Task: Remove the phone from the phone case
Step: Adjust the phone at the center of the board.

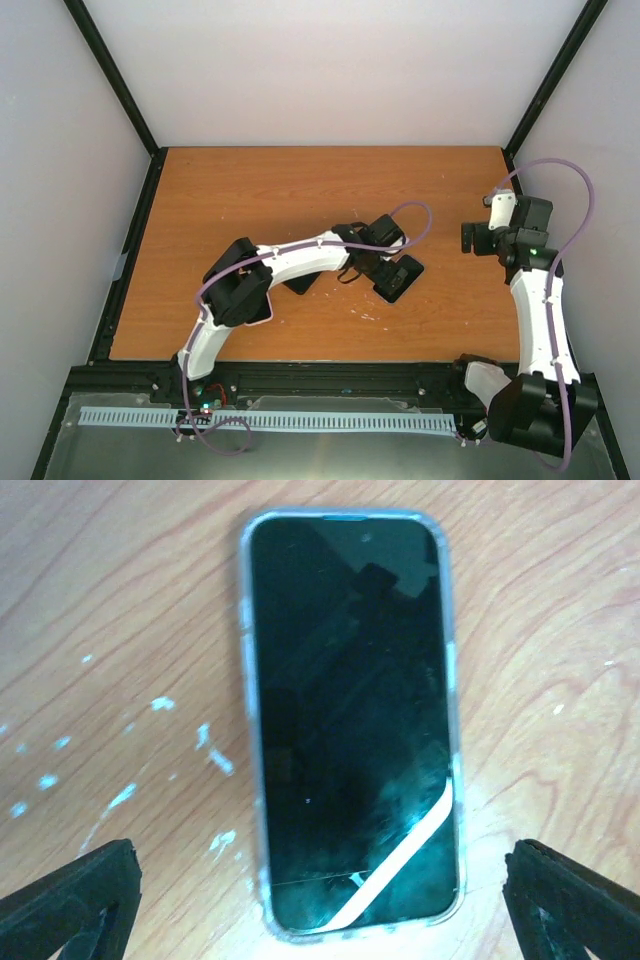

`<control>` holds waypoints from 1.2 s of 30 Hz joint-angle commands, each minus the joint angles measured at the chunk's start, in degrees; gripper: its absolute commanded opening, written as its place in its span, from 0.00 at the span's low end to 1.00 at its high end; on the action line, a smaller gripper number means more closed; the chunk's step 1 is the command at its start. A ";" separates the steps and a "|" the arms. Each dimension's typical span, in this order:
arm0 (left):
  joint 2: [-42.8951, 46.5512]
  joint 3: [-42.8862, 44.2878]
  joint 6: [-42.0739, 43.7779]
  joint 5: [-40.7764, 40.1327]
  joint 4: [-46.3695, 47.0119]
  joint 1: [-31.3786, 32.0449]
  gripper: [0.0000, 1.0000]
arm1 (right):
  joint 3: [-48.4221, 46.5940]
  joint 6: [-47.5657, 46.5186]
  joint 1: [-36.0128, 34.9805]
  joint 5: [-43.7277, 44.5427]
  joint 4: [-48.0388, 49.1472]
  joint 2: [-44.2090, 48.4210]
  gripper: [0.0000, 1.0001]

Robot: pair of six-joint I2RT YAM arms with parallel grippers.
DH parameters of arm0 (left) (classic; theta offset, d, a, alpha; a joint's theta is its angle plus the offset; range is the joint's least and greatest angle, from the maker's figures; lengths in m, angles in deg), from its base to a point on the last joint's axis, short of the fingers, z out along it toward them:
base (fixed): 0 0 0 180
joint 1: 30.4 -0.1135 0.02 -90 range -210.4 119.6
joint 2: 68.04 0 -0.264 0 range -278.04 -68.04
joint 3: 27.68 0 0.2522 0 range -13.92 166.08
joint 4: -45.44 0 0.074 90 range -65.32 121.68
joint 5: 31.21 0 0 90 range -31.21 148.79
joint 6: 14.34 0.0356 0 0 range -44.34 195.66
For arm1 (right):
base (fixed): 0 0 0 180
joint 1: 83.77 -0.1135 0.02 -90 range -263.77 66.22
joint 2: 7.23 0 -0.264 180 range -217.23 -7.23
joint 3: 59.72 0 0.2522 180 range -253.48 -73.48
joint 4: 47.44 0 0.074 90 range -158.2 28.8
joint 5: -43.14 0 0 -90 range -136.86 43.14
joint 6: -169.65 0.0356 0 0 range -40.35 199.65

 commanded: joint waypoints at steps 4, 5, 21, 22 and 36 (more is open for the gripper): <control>-5.99 5.32 3.47 6.17 -1.38 0.40 0.99 | -3.73 -6.07 0.57 -3.13 -12.00 -2.86 1.00; -5.96 5.23 3.81 7.30 -1.23 0.42 0.99 | -3.94 -6.44 0.69 -2.93 -12.20 -2.64 1.00; -10.06 9.03 12.53 23.52 9.45 8.67 1.00 | -8.52 -11.24 3.30 -1.71 -19.39 -8.26 1.00; -10.29 9.74 11.83 23.24 10.74 8.74 1.00 | -8.81 -11.83 3.82 -1.56 -19.80 -8.94 1.00; 17.72 -20.04 3.72 6.31 22.02 1.58 1.00 | -4.36 -26.26 -1.54 -4.80 -24.37 -11.00 0.96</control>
